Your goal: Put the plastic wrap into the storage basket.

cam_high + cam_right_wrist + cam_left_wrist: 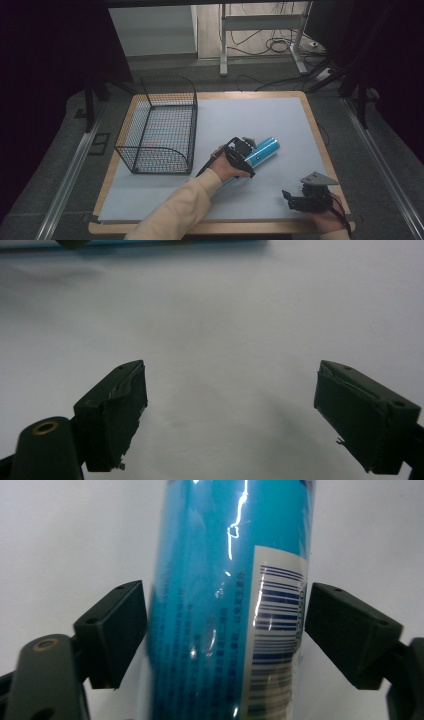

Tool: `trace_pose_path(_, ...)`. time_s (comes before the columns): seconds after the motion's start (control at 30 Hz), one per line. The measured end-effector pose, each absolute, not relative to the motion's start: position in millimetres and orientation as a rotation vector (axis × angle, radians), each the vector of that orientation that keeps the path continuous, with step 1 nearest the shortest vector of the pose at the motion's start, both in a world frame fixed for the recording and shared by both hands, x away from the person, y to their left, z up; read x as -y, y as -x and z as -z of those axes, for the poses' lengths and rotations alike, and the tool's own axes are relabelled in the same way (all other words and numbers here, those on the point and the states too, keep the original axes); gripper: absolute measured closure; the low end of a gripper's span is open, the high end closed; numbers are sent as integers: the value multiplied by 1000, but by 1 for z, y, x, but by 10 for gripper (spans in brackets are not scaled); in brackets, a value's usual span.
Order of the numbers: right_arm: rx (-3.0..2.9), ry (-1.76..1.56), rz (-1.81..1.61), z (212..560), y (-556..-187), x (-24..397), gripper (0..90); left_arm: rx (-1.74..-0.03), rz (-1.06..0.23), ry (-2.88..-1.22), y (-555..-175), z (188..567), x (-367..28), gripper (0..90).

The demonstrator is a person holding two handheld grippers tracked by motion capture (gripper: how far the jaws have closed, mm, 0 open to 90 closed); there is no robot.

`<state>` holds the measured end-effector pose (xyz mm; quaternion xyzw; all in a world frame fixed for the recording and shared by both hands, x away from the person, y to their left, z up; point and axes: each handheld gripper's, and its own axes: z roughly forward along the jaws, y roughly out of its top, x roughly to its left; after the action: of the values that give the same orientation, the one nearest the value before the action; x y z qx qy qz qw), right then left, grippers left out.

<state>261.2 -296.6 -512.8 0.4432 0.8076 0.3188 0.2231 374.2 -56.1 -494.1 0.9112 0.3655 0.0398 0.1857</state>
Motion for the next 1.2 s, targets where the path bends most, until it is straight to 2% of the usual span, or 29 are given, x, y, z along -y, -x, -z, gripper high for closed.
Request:
trace_pose_path(0.2, -2232, -1222, -878, 513, -261, 297, 139, -1051, -125, -2586, -378, 499, 58, 273)
trace_pose_path(0.37, -2232, -1224, -878, 513, -261, 297, 140, -1020, -126, -2606, -378, 498, 59, 290)
trace_pose_path(1.2, -2225, -1218, -872, 513, -261, 299, 139, -1021, -2, -2581, -390, 491, 50, 306)
